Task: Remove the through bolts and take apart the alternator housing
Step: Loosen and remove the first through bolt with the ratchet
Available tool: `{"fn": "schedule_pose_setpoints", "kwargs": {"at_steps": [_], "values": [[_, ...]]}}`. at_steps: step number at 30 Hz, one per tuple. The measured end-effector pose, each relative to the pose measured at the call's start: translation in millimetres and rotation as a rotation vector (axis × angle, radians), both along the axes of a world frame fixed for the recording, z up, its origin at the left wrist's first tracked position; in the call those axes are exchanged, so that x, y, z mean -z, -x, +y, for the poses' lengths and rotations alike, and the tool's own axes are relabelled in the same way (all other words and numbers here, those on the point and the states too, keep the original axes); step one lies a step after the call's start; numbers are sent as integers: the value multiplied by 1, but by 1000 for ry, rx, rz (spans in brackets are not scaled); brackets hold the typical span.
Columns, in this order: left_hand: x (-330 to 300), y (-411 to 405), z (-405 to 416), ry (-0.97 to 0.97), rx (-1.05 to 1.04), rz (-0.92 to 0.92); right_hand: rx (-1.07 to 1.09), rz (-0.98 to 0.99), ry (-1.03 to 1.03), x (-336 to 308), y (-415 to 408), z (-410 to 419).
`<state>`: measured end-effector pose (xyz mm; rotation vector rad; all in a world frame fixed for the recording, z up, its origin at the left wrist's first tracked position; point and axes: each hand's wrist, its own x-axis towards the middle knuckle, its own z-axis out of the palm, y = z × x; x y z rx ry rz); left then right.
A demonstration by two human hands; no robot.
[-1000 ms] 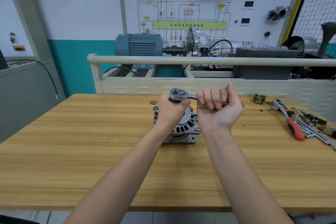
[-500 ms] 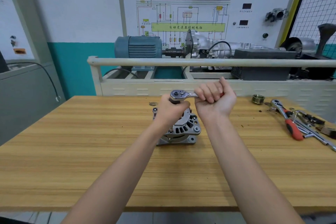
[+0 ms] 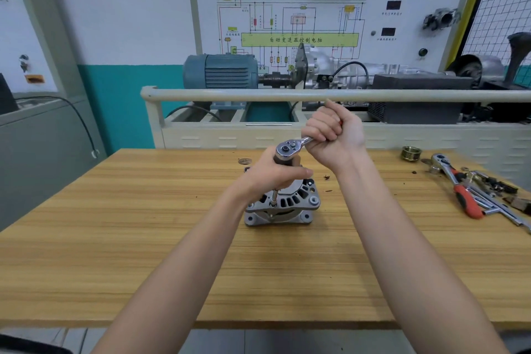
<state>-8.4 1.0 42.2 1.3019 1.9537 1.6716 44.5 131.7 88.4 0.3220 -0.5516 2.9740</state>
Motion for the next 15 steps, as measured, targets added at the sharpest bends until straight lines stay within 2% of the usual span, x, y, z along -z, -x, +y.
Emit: {"fn": "schedule_pose_setpoints", "kwargs": {"at_steps": [2,5,8,11,15], "values": [[7,-4,8,-90,-130,8,59,-3,44,3,-1,-2],[17,-8,18,-311,-328,-7,273,40,106,15,-13,-14],[21,-11,25,-403,-404,-17,438,90,148,25,-28,-26],[20,-7,20,-271,-334,24,391,81,154,24,-28,-21],[6,4,-2,-12,3,75,117,29,36,9,-11,-4]]}}
